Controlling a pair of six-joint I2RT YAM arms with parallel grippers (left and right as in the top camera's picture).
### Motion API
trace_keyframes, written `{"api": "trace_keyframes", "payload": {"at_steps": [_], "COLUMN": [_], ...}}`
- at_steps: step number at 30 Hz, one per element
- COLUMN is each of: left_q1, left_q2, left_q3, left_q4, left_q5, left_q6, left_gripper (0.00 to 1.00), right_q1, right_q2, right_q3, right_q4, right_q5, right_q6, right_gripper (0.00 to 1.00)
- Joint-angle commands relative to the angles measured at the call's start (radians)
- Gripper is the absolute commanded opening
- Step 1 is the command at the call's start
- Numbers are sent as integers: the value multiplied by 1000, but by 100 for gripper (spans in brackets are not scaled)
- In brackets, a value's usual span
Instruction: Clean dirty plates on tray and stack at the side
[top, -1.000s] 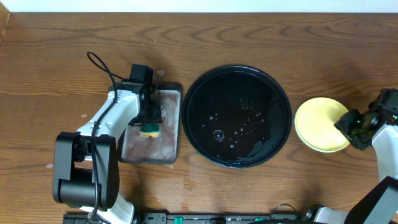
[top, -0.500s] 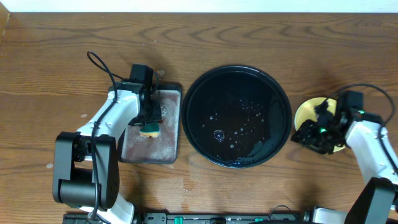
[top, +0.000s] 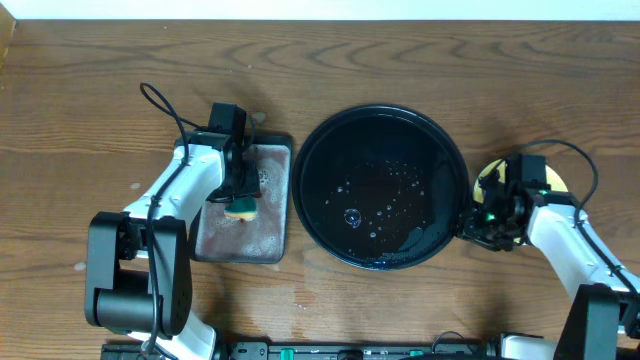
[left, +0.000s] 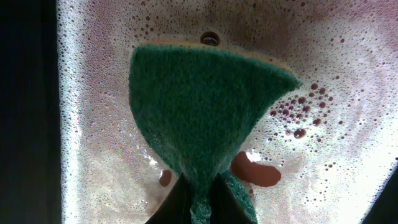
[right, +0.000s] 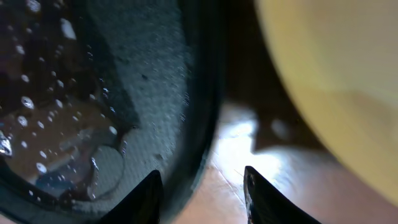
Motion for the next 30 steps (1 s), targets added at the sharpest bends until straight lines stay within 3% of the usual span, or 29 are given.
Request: {"api": "trace_keyframes", "payload": {"at_steps": [1,30], "left_q1": [3,3], "left_q2": [21,21], "left_q3": [5,5], "left_q4": [0,0], "left_q5": [-8,-8], "left_q6": [8,8], "left_gripper": [7,7], "right_q1": [30,166], "right_q2": [-19,-19], "right_q3": [-14,-18], "right_q4": [26,132], "right_q5": [2,1], "right_q6": [51,101], "right_gripper": [39,40]}}
